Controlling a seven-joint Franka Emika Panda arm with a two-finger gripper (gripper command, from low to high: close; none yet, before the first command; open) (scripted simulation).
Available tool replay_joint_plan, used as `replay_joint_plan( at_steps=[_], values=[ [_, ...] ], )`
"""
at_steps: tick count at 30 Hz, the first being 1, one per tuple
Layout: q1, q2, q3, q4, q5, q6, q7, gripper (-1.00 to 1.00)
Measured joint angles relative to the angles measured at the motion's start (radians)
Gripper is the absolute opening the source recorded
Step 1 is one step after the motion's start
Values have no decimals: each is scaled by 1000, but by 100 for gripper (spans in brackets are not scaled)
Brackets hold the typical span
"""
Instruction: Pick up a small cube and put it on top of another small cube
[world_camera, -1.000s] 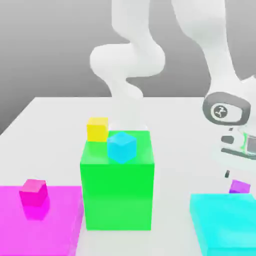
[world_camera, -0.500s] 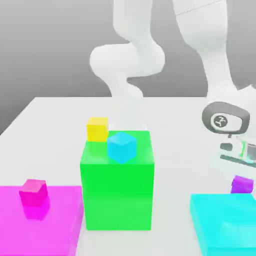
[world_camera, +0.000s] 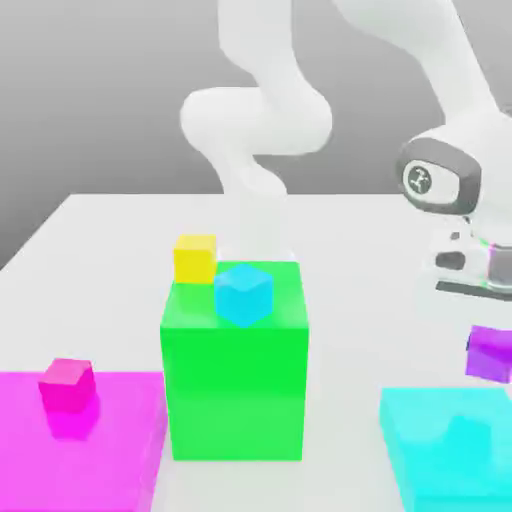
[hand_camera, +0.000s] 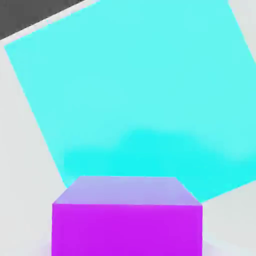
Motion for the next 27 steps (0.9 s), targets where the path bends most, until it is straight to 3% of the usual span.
replay_joint_plan(
  at_steps=[5,9,19,23,24,27],
  values=[
    [-240,-60,-97,58,106,-32,-209,-100],
    [-405,-97,-166,66,136,-73,-264,-100],
    [-690,-202,-313,-16,119,-214,-274,-100],
    [-685,-93,-308,-54,44,-86,-226,-100],
    [-683,-69,-312,-59,29,-59,-216,100],
    [-684,-69,-312,-59,29,-59,-216,100]
  ],
)
